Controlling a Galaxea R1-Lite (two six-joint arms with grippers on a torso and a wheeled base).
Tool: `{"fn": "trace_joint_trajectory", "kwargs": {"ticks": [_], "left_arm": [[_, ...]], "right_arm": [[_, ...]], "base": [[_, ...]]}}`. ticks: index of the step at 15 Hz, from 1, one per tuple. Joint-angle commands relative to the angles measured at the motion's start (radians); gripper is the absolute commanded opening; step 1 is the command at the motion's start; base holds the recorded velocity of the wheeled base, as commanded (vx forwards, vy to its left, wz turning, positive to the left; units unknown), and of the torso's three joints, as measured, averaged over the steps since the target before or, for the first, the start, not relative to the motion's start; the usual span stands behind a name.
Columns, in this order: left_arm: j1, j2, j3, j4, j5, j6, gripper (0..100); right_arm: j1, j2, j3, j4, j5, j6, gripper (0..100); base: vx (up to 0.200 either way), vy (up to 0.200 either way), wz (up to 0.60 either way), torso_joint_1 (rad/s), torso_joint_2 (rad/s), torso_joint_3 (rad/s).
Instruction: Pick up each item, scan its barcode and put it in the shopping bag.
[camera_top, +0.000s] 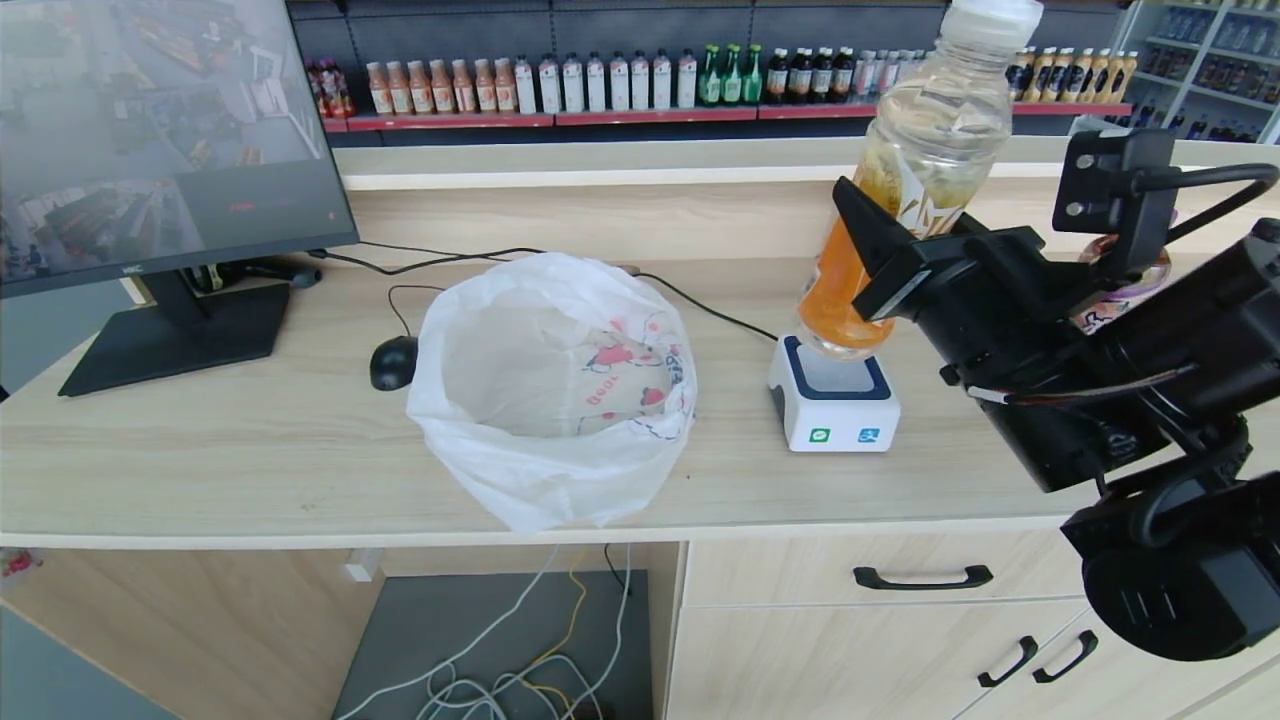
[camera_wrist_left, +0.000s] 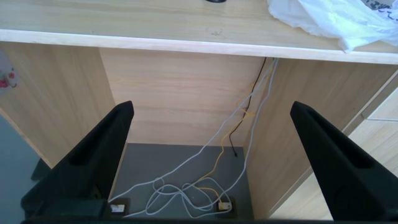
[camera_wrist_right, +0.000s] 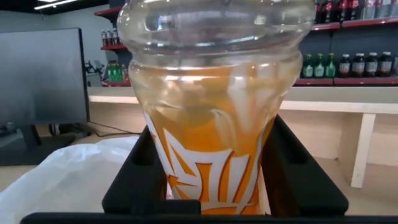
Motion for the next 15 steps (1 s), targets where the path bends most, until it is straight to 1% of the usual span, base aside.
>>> {"fn": "trace_joint_trajectory", "kwargs": {"ticks": [1,3,6,15], "left_arm": [[0.001,0.0,0.0,0.0,0.0,0.0,100],[0.001,0.0,0.0,0.0,0.0,-0.006,100],[0.001,0.0,0.0,0.0,0.001,-0.008,100],[0.001,0.0,0.0,0.0,0.001,-0.009,100]], "right_arm": [[-0.029,-0.009,-0.004,-0.001,0.0,0.012,0],[-0.071,-0.026,0.004,-0.001,0.0,0.025,0],[-0.097,-0.018,-0.004,-0.001,0.0,0.026,0],[-0.097,0.017,-0.008,-0.001,0.0,0.026,0]], "base": [[0.0,0.2,0.0,0.007,0.0,0.007],[0.0,0.2,0.0,-0.002,0.0,0.009],[0.0,0.2,0.0,0.002,0.0,0.006],[0.0,0.2,0.0,0.001,0.0,0.003]]}}
